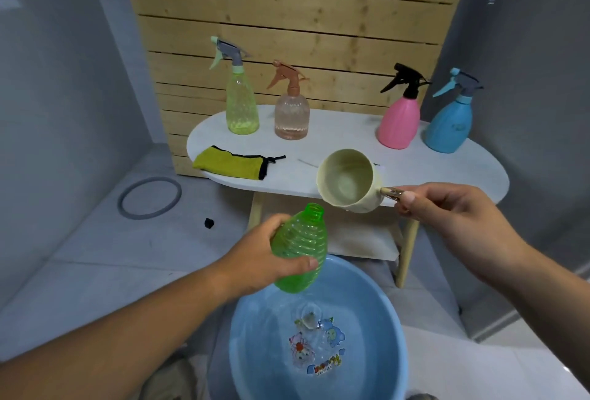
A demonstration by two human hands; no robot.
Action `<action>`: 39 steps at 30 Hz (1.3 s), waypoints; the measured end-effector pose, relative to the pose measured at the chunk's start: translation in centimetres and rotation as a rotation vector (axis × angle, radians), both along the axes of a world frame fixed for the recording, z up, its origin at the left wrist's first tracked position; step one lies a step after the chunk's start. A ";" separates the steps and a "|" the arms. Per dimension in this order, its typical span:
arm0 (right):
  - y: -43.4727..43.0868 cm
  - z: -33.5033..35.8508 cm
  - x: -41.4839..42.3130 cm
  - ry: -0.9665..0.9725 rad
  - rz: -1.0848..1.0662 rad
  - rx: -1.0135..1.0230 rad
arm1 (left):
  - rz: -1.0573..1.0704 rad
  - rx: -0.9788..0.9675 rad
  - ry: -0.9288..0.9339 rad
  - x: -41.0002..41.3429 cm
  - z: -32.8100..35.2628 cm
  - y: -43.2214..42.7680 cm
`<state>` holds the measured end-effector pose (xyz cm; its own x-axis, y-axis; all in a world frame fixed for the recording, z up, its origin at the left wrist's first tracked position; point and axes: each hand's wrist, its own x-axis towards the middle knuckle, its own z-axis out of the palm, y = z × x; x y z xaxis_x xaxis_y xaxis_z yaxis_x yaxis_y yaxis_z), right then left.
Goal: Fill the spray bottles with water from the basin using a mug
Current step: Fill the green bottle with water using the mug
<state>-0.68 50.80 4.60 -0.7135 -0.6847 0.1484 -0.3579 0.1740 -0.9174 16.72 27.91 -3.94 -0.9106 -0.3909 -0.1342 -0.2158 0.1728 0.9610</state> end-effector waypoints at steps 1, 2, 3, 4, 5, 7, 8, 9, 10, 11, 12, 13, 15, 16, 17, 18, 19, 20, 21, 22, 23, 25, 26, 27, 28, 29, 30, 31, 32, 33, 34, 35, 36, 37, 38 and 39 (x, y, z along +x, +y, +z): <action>0.0 0.0 0.1 0.005 0.003 0.001 | 0.003 0.003 0.002 -0.1 0.0 0.0; -0.1 0.1 0.1 0.010 0.004 0.000 | 0.002 0.007 0.003 -0.1 0.0 0.0; -0.1 0.1 0.2 0.014 0.002 -0.004 | -0.001 0.010 0.003 -0.2 -0.1 0.0; -0.2 0.2 0.3 0.017 -0.001 -0.012 | -0.005 0.011 0.003 -0.2 -0.1 0.0; -0.2 0.3 0.4 0.019 -0.002 -0.021 | -0.006 0.010 0.004 -0.3 -0.1 0.0; -0.2 0.3 0.5 0.032 0.005 -0.029 | -0.001 0.006 0.008 -0.3 -0.1 0.1; -0.2 0.3 0.5 0.043 0.008 -0.030 | 0.003 0.003 0.011 -0.3 -0.2 0.1; -0.3 0.3 0.5 0.052 0.009 -0.032 | 0.004 0.000 0.013 -0.4 -0.2 0.2; -0.3 0.2 0.5 0.058 0.007 -0.035 | 0.001 -0.003 0.011 -0.4 -0.2 0.2; -0.2 0.2 0.4 0.062 0.004 -0.039 | -0.004 -0.006 0.010 -0.4 -0.2 0.3; -0.2 0.1 0.4 0.067 0.004 -0.044 | -0.007 -0.009 0.008 -0.4 -0.2 0.3; -0.2 0.1 0.3 0.073 0.003 -0.048 | -0.009 -0.009 0.006 -0.4 -0.2 0.3; -0.2 -0.1 0.2 0.081 -0.008 -0.042 | -0.009 -0.014 0.000 -0.4 -0.2 0.4; -0.2 -0.1 0.1 0.082 -0.017 -0.039 | -0.008 -0.018 -0.001 -0.4 -0.2 0.4; -0.2 -0.2 0.0 0.083 -0.023 -0.035 | -0.009 -0.022 0.000 -0.4 -0.3 0.5; -0.2 -0.2 0.0 0.086 -0.025 -0.032 | -0.010 -0.023 0.000 -0.4 -0.4 0.5; -0.2 -0.3 0.0 0.091 -0.026 -0.032 | -0.013 -0.024 0.001 -0.4 -0.4 0.5; -0.2 -0.3 0.0 0.097 -0.027 -0.033 | -0.016 -0.026 0.001 -0.4 -0.5 0.5; -0.3 -0.3 0.0 0.102 -0.031 -0.034 | -0.020 -0.028 0.001 -0.4 -0.5 0.5; -0.3 -0.3 0.0 0.107 -0.036 -0.032 | -0.019 -0.027 0.001 -0.5 -0.6 0.6; -0.3 -0.3 0.0 0.113 -0.040 -0.030 | -0.017 -0.026 0.002 -0.5 -0.6 0.6; -0.2 -0.3 0.0 0.123 -0.042 -0.027 | -0.014 -0.024 0.004 -0.6 -0.7 0.7; -0.3 -0.2 0.1 0.128 -0.039 -0.024 | -0.014 -0.025 0.002 -0.6 -0.7 0.7; -0.3 -0.2 0.1 0.134 -0.037 -0.021 | -0.013 -0.025 0.000 -0.6 -0.8 0.6; -0.3 -0.2 0.1 0.138 -0.035 -0.019 | -0.012 -0.025 -0.002 -0.6 -0.8 0.6; -0.3 -0.1 0.2 0.140 -0.036 -0.020 | -0.010 -0.025 -0.004 -0.6 -0.9 0.6; -0.3 -0.1 0.2 0.140 -0.038 -0.023 | -0.010 -0.028 -0.007 -0.6 -0.9 0.6; -0.3 0.0 0.3 0.142 -0.040 -0.025 | -0.010 -0.031 -0.010 -0.7 -1.0 0.6; -0.3 0.0 0.3 0.151 -0.040 -0.024 | -0.009 -0.031 -0.012 -0.7 -1.0 0.6; -0.3 0.0 0.3 0.163 -0.038 -0.021 | -0.007 -0.028 -0.012 -0.7 -1.1 0.7; -0.3 0.0 0.3 0.174 -0.037 -0.017 | -0.003 -0.026 -0.013 -0.7 -1.1 0.7; -0.3 0.0 0.3 0.180 -0.036 -0.015 | 0.001 -0.025 -0.013 -0.8 -1.1 0.7; -0.3 0.0 0.3 0.184 -0.038 -0.015 | 0.003 -0.024 -0.012 -0.8 -1.1 0.7; -0.3 0.0 0.2 0.191 -0.041 -0.014 | 0.002 -0.025 -0.012 -0.8 -1.2 0.7; -0.3 0.0 0.2 0.199 -0.043 -0.012 | 0.001 -0.027 -0.013 -0.8 -1.2 0.7; -0.2 0.0 0.2 0.207 -0.044 -0.007 | 0.000 -0.026 -0.015 -0.8 -1.2 0.7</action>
<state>-0.53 50.56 4.57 -0.6964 -0.6521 0.2995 -0.5308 0.1873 -0.8265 15.95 28.64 -5.13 -0.9086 -0.3944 -0.1374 -0.2300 0.1978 0.9529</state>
